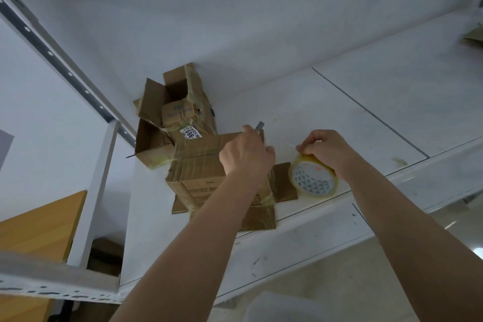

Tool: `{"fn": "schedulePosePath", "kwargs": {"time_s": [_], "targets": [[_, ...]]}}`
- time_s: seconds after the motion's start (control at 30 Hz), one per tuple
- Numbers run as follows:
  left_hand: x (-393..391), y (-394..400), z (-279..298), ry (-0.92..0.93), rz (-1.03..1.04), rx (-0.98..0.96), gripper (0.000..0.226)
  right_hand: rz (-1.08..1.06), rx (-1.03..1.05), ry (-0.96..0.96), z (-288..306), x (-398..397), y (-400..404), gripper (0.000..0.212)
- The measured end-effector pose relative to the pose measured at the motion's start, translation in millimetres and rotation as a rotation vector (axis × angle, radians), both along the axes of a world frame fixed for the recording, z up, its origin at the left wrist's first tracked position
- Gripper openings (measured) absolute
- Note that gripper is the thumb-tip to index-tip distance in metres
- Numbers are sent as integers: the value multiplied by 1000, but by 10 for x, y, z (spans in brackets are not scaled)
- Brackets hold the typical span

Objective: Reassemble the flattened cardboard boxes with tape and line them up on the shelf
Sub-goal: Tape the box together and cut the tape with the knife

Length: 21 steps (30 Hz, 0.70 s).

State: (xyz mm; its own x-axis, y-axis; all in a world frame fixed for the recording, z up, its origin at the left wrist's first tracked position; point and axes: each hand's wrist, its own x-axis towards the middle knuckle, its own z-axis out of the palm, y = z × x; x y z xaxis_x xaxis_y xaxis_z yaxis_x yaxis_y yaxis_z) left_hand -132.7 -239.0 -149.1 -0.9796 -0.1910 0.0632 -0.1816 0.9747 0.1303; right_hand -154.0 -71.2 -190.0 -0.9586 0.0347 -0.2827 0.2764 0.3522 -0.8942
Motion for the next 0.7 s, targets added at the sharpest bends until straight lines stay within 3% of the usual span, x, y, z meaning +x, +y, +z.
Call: {"fn": "schedulePosePath", "kwargs": {"time_s": [0.2,0.4,0.57,0.63,0.7], "targets": [[134,-146,66,-41,-210,32,30,-13,-18,72,109,23,-15,18],[471,-682,241,-186,-529,139,52,134,0,74,302,40,-77,13],[615,-1175,288,-255,-578,132,62,275,35,127,438,59,-364,10],[659,-1202,232,-194,-539,207,66,320,47,155,477,76,-492,10],[679,-1152,122,-38,-448,205,55,352,55,180,509,91,-592,11]]}}
